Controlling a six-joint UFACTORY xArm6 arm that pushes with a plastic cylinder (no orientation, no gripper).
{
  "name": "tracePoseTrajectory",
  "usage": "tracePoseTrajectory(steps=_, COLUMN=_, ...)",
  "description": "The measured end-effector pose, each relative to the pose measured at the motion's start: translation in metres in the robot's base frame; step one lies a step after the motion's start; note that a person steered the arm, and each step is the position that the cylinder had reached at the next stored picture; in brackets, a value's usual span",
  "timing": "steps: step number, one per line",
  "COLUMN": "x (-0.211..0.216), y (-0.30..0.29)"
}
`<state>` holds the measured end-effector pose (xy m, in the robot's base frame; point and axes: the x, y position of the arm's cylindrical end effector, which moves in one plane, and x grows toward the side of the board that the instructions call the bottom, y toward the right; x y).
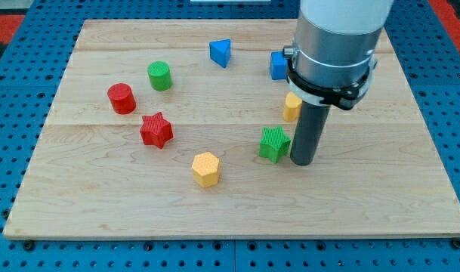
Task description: Keep green star diagonally left below red star
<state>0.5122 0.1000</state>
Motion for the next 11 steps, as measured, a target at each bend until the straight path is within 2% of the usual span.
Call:
tracePoseTrajectory(steps=1, x=-0.029, y=-0.049)
tracePoseTrajectory(steps=3, x=-0.082, y=-0.052)
tracePoseTrajectory(steps=5, x=-0.029, y=-0.127)
tracePoseTrajectory(steps=6, x=-0.03, y=-0.125)
tracePoseTrajectory(steps=7, x=-0.014, y=-0.149)
tracePoseTrajectory(steps=8, x=-0.003, y=-0.148)
tracePoseTrajectory(steps=9, x=0.014, y=-0.214)
tracePoseTrajectory(steps=10, x=0.013, y=-0.245)
tracePoseTrajectory(steps=11, x=-0.022, y=-0.256)
